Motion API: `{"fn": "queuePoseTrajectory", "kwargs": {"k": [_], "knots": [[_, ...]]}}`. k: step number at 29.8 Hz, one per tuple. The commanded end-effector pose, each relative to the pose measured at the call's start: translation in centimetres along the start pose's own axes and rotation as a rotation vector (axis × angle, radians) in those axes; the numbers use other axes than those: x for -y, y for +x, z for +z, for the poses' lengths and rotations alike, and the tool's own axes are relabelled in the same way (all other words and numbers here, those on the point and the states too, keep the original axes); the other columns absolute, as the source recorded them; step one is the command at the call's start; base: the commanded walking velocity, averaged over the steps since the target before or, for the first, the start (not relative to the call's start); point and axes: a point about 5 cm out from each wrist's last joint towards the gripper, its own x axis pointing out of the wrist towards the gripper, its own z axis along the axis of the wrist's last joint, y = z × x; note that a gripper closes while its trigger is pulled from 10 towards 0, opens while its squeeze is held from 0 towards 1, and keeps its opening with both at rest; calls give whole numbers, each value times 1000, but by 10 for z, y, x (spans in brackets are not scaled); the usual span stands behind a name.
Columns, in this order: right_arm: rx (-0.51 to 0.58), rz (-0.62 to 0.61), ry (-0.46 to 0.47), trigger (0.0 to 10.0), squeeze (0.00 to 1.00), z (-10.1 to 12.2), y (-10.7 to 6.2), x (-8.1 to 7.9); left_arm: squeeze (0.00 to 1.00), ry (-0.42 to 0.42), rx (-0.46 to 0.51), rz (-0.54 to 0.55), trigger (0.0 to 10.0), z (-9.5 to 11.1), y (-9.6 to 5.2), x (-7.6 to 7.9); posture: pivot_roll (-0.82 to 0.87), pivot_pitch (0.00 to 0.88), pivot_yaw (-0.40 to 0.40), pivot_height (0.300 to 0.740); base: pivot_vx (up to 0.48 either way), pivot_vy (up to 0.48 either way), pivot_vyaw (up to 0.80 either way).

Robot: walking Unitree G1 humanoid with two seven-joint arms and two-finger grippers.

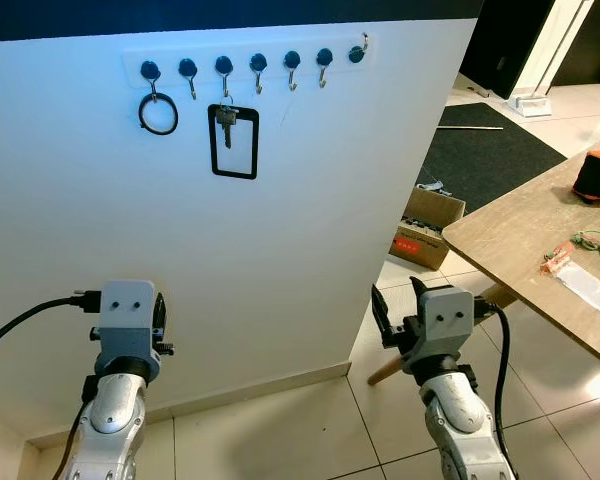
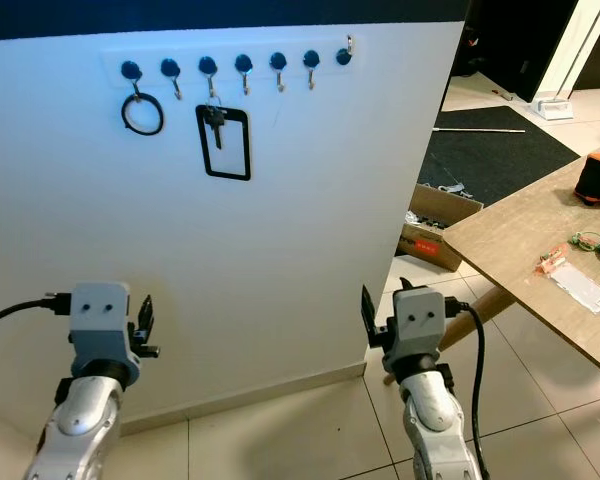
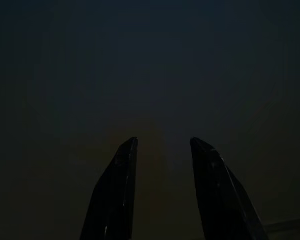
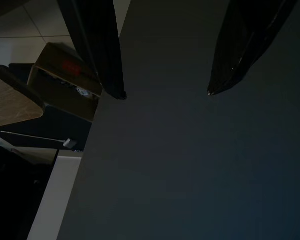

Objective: Hang keys on a hook

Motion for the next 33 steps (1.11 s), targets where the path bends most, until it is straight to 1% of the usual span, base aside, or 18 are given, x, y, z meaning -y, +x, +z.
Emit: {"fn": "queuePoseTrajectory", "kwargs": {"k": [1,33], "knots": [[-13,2,15,10000,0,-4,-2,-2,0,1,-19,-10,10000,-4,-3,3,117,160,-3,740,0,0,-638],[-20,-2,28,10000,0,-6,-3,-3,0,5,-24,-29,10000,-5,-2,7,114,174,3,740,0,0,-793]]}}
